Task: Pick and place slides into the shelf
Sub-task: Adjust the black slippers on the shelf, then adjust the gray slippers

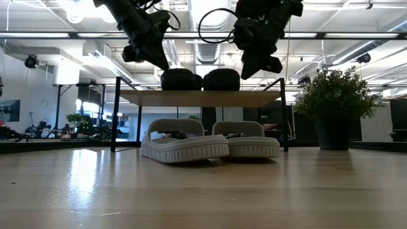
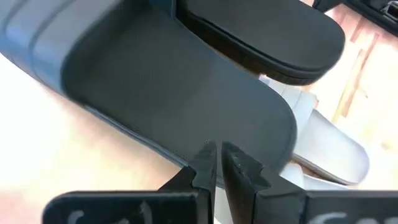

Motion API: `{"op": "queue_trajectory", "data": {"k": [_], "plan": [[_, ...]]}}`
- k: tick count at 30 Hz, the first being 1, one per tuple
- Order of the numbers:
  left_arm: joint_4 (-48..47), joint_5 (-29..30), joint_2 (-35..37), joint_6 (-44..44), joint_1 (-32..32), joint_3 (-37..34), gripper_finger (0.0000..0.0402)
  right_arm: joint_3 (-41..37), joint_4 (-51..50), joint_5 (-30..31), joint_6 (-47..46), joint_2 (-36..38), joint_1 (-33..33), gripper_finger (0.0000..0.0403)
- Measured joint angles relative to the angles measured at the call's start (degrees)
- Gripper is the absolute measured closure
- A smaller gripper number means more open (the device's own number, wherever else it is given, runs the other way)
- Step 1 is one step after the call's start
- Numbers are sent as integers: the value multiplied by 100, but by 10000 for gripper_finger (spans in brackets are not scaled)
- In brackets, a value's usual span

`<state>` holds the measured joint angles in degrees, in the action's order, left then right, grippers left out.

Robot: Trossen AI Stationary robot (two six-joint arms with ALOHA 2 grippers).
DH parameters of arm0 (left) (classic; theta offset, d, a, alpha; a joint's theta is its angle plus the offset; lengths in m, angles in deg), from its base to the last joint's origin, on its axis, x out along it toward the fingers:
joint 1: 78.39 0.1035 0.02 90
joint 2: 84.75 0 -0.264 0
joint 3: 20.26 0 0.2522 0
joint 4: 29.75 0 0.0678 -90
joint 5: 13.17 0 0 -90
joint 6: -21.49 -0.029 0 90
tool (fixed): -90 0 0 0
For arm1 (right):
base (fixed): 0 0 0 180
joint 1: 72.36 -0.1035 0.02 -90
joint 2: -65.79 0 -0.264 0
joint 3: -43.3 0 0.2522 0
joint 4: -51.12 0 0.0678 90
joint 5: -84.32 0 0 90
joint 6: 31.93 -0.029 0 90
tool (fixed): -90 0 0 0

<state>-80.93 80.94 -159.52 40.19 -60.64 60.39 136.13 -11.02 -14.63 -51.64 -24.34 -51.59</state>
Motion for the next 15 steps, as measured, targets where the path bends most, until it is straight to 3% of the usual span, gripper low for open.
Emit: {"op": "queue_trajectory", "data": {"k": [7,15], "plan": [[-431,-62,326,-393,-891,-85,391,-5,-861,13,114,371,-153,394],[-411,-52,299,1065,-2115,-348,391,-307,-1571,-185,-99,718,-642,394]]}}
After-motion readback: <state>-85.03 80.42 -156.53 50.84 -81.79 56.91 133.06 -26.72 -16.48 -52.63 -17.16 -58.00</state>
